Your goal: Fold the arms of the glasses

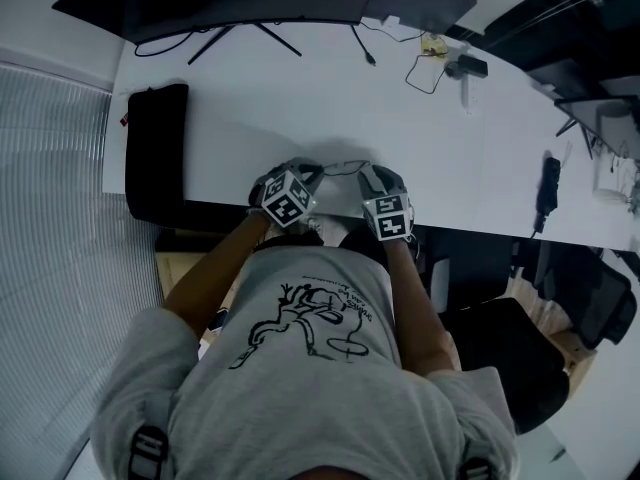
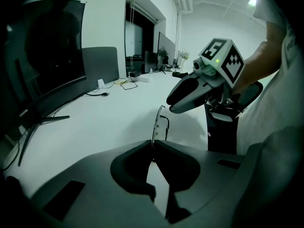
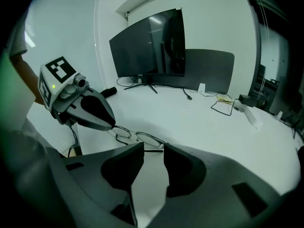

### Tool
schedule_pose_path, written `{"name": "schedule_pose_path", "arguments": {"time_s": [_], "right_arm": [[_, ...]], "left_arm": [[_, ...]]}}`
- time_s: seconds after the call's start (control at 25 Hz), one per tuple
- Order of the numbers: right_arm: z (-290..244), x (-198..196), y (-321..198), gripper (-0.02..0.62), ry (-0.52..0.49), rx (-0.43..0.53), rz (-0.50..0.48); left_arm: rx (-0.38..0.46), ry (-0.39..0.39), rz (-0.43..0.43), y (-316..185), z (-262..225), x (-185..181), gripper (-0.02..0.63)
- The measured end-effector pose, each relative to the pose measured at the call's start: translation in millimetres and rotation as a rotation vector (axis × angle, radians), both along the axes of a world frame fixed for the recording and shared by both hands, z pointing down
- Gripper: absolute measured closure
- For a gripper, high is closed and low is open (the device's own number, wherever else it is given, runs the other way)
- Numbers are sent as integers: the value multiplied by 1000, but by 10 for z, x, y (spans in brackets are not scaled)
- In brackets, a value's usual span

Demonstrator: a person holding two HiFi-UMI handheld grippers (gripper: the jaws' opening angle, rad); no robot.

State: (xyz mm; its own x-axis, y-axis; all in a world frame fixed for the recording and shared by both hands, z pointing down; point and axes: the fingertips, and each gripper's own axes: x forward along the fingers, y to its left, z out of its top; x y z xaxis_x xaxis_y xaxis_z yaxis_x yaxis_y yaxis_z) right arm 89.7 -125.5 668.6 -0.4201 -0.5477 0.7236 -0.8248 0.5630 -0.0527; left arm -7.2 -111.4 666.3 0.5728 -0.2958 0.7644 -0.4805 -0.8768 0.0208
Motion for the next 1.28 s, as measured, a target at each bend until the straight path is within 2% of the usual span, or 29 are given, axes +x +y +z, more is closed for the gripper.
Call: {"name": "schedule_pose_path", "arguments": {"time_s": [0.32,0.64,0.92,1.08,1.28], "right_arm": [[-282,-45,6,495,-63,39,18],[-503,-10,-2,529,-104,54,42],[-790,64,-27,549,-138,94,63],[-1006,83,-37,563,-190,105,78],[-1372,138,-88,571,-212,151,89]], "left_arm": [[65,-73,58,134,80,103,574],[53,-67,37,221,124,133,574],[47,21,-45,197,-81,113,574],[47,113,-135,104,-345,99,578],[90,241,-264,-51,-843,47,584]]}}
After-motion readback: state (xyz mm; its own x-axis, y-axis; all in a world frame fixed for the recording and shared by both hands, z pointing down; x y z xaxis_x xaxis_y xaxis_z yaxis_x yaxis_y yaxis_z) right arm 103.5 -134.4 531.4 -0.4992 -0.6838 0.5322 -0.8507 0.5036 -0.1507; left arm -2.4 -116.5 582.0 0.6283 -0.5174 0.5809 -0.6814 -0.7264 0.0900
